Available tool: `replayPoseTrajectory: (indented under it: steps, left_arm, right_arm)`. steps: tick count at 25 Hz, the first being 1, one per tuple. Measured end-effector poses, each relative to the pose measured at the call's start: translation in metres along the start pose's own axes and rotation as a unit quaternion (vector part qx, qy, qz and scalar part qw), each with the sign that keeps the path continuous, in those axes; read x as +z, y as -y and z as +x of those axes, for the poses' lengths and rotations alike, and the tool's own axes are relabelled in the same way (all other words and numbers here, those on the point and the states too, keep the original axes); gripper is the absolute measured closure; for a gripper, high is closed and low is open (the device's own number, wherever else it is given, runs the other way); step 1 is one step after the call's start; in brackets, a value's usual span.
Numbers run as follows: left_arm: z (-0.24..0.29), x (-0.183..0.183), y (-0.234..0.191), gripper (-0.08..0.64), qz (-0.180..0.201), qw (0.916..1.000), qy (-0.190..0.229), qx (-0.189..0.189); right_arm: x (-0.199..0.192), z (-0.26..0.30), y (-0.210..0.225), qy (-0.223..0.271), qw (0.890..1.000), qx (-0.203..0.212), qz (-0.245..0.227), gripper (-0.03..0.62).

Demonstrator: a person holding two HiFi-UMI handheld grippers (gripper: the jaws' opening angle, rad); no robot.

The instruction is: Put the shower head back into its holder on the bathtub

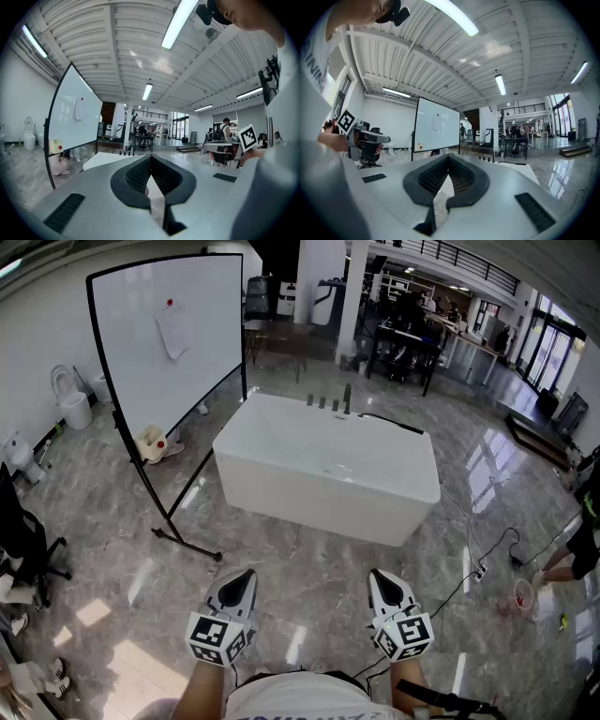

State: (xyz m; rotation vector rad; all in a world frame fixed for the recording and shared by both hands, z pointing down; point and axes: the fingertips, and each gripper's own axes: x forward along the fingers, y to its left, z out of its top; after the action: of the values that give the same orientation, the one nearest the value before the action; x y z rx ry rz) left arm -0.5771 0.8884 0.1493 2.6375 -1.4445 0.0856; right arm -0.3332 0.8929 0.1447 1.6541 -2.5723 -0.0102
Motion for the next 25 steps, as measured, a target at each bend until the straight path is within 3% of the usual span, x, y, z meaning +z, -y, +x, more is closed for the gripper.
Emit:
replayPoseTrajectory:
  steps: [9, 16, 25]
  left_arm:
    - [-0.009, -0.004, -0.004, 0.545, 0.002, 1.0, -0.003, 0.001]
    - [-0.006, -0.006, -0.008, 0.545, 0.001, 1.0, -0.005, 0.0]
    - [0.005, -0.01, 0.005, 0.545, -0.001, 0.9999, -0.011, -0.004]
  right_arm:
    - [0.0, 0.006, -0.013, -0.001, 1.0, 0.008, -0.008, 0.583]
    - [-0.003, 0.012, -0.013, 0.008, 1.0, 0.01, 0.019, 0.581]
    - [-0.012, 0.008, -0.002, -0.005, 1.0, 0.015, 0.02, 0.581]
